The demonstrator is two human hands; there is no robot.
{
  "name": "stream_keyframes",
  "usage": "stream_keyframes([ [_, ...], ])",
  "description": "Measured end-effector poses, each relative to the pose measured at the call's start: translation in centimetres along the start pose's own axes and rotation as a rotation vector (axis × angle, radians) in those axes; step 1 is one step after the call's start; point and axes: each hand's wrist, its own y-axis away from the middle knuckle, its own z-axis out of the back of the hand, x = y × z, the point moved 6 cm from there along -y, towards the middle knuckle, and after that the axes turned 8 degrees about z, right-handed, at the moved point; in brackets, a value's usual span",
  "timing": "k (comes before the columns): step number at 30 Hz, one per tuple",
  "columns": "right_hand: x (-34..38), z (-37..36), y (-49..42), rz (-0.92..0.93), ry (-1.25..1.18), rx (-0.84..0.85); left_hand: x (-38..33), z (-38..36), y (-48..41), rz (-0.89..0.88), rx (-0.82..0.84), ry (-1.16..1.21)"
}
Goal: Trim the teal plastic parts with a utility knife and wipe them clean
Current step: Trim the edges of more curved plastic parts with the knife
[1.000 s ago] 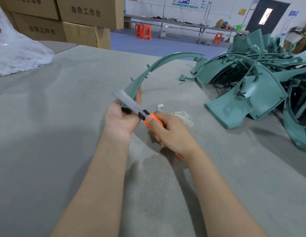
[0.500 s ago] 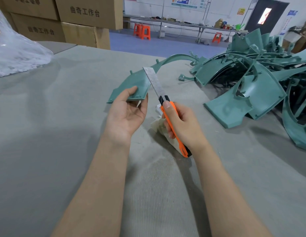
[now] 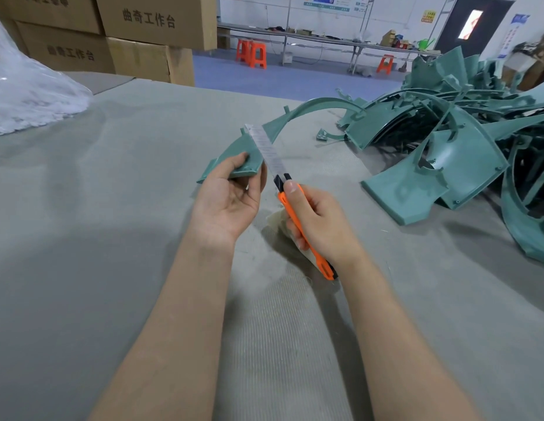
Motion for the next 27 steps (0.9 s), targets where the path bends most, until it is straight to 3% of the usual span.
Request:
stream_keyframes([
  [27,0.9,-0.6,0.4,-0.009,0.046,0.113,-0.1,0.3,-0.1,-0.006,-0.031,-0.015],
])
